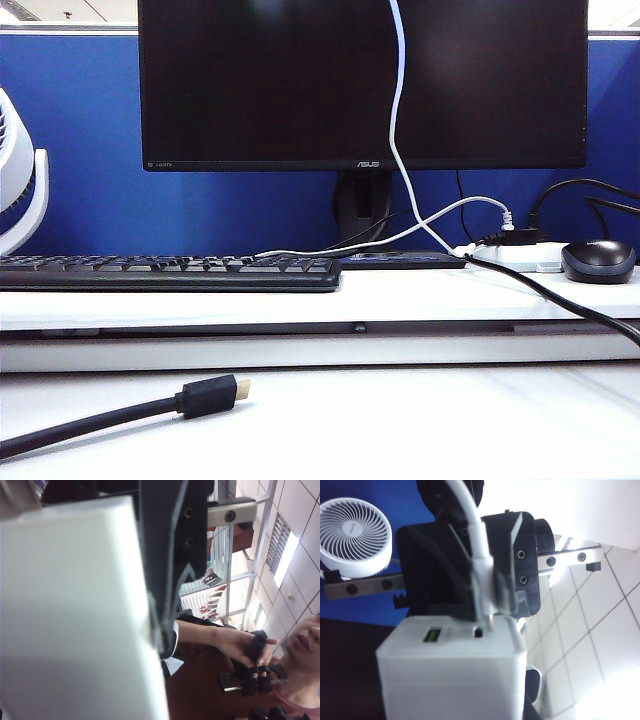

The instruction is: Pick up the Type-C charging cable and the charging base, insert one end of the Type-C charger into the corresponding slot on the base, and finally place the plugged-in charger back on the table.

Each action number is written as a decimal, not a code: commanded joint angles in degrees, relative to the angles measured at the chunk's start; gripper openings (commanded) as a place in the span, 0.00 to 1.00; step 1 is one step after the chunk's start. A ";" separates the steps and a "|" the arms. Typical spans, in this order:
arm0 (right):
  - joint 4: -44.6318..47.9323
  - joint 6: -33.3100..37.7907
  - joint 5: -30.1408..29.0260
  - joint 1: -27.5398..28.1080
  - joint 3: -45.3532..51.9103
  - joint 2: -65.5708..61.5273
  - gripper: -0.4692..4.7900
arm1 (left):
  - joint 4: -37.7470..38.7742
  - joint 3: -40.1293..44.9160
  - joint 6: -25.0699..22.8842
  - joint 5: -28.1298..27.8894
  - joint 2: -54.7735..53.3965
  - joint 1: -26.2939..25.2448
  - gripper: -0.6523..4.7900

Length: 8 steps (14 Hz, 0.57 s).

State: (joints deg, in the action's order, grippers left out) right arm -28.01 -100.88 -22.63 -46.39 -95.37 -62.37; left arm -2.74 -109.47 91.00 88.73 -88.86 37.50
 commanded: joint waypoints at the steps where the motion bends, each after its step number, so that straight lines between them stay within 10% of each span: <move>1: -1.70 -4.15 -2.75 -0.90 0.02 -0.17 0.09 | -0.72 -0.02 -1.16 -5.53 -0.72 -0.11 0.11; 8: -0.85 -2.73 -2.73 -0.92 0.02 -0.26 0.09 | -0.02 -0.02 -1.25 -5.62 -0.76 -0.09 0.11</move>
State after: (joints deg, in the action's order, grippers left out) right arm -28.10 -103.77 -21.02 -46.41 -95.39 -62.35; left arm -2.33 -109.45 90.67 88.29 -89.10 37.43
